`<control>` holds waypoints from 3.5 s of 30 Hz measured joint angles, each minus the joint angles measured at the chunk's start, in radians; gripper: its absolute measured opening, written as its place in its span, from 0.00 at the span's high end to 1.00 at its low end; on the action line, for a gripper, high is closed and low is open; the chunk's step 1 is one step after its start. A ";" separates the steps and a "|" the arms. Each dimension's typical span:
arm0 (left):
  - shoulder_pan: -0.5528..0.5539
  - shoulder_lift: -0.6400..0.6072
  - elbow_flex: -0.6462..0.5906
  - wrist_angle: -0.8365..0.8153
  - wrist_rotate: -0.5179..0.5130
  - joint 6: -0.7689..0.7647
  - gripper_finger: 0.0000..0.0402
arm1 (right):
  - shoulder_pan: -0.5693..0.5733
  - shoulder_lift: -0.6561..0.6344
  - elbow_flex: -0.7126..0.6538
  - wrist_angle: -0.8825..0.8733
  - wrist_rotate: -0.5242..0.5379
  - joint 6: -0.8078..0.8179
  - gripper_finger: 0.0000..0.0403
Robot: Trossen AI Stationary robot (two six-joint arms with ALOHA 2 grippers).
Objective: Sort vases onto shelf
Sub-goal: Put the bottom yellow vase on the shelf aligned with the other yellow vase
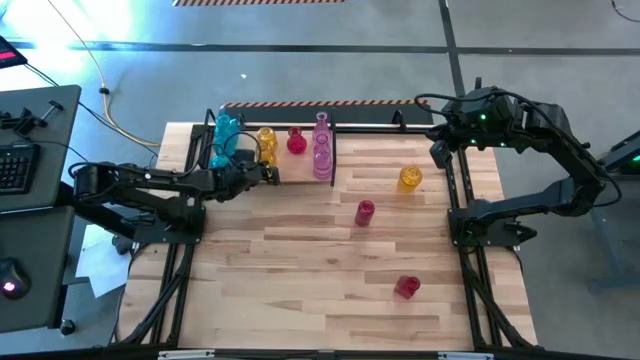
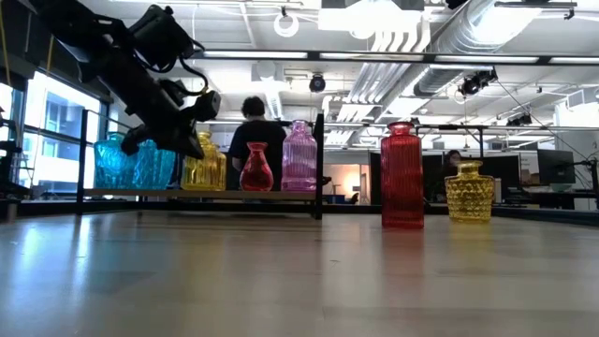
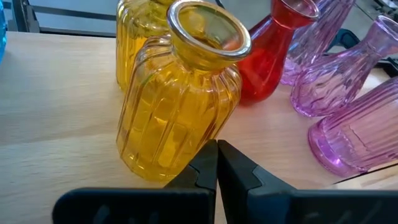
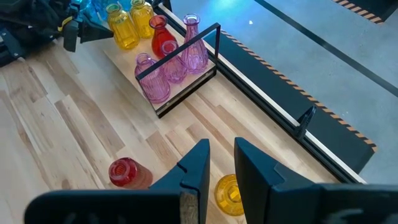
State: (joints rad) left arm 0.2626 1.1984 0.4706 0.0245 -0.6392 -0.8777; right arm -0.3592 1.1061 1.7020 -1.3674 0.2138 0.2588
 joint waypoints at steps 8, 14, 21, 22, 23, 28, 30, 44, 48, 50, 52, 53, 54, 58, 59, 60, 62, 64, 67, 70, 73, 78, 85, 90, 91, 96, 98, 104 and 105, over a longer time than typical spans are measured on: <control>0.007 0.000 0.000 0.007 0.003 0.024 1.00 | 0.000 0.000 0.000 0.000 0.000 0.003 0.86; 0.008 0.000 0.000 0.007 0.005 0.026 1.00 | 0.000 0.000 0.000 0.000 0.000 0.003 0.86; 0.012 0.000 0.000 0.036 0.021 0.072 1.00 | 0.000 0.000 0.000 0.000 0.000 0.003 0.86; 0.016 0.000 0.000 0.045 0.032 0.084 1.00 | 0.000 0.000 0.000 0.000 0.000 0.003 0.86; 0.021 0.000 0.000 0.050 0.042 0.095 1.00 | 0.000 0.000 0.000 0.000 0.000 0.003 0.86; 0.050 0.000 0.000 0.052 0.075 0.116 1.00 | 0.000 0.000 0.000 0.000 -0.008 0.006 0.86; 0.060 0.000 0.000 0.052 0.082 0.119 1.00 | 0.000 0.000 0.000 0.000 -0.013 0.012 0.86; 0.097 0.000 0.000 0.058 0.136 0.182 1.00 | 0.000 0.000 0.000 0.000 -0.015 0.014 0.86; 0.098 0.000 0.000 0.057 0.139 0.196 1.00 | 0.000 0.000 0.000 0.001 -0.015 0.014 0.86; 0.098 0.000 0.000 0.057 0.145 0.201 1.00 | 0.000 0.000 0.000 0.006 -0.015 0.014 0.86; 0.098 0.000 0.000 0.057 0.153 0.202 1.00 | 0.000 0.000 0.000 0.010 -0.016 0.014 0.86; 0.098 0.000 0.000 0.057 0.157 0.202 1.00 | 0.000 0.000 0.000 0.011 -0.016 0.014 0.86; 0.098 0.000 0.000 0.057 0.159 0.202 1.00 | 0.000 0.000 0.000 0.012 -0.016 0.014 0.86; 0.098 0.000 0.000 0.057 0.161 0.202 1.00 | 0.000 0.000 0.000 0.012 -0.016 0.014 0.86; 0.098 0.000 0.000 0.058 0.167 0.202 1.00 | 0.000 0.000 0.000 0.012 -0.016 0.014 0.86; 0.098 0.000 0.000 0.064 0.176 0.207 1.00 | 0.000 0.000 0.000 0.012 -0.016 0.017 0.86; 0.093 0.000 0.000 0.096 0.200 0.234 1.00 | 0.000 0.000 0.000 0.012 -0.017 0.024 0.86; 0.076 0.000 0.002 0.124 0.220 0.263 1.00 | 0.000 0.000 0.000 0.012 -0.025 0.025 0.86; 0.048 0.000 0.019 0.124 0.215 0.281 1.00 | 0.000 0.000 0.000 0.012 -0.031 0.029 0.86; 0.040 -0.001 0.030 0.073 0.212 0.288 1.00 | 0.000 0.000 0.000 0.012 -0.031 0.030 0.86; 0.037 -0.001 0.030 0.014 0.216 0.289 1.00 | 0.000 0.000 0.000 0.011 -0.031 0.030 0.86; 0.037 -0.001 0.030 -0.023 0.235 0.323 1.00 | 0.000 0.000 0.000 0.011 -0.031 0.030 0.86; 0.033 -0.001 0.030 -0.033 0.262 0.310 1.00 | 0.000 0.000 0.000 0.011 -0.031 0.032 0.86; 0.008 -0.009 0.030 -0.076 0.287 0.325 1.00 | 0.000 0.000 0.000 0.011 -0.031 0.032 0.86; 0.001 -0.017 0.031 -0.089 0.298 0.342 1.00 | 0.000 0.000 0.000 0.011 -0.031 0.032 0.86; -0.022 -0.048 0.117 -0.297 0.302 0.478 1.00 | 0.000 0.000 0.000 0.011 -0.031 0.030 0.86; -0.008 -0.054 0.159 -0.386 0.283 0.544 1.00 | 0.000 0.000 0.000 0.011 -0.031 0.030 0.86; 0.070 -0.054 0.217 -0.532 0.269 0.652 1.00 | 0.000 0.000 0.000 0.011 -0.031 0.032 0.86; 0.080 -0.054 0.220 -0.535 0.269 0.657 1.00 | 0.000 0.000 0.000 0.011 -0.031 0.034 0.86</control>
State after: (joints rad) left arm 0.3427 1.1442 0.6902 -0.5109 -0.3706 -0.2209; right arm -0.3592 1.1061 1.7020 -1.3563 0.1833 0.2930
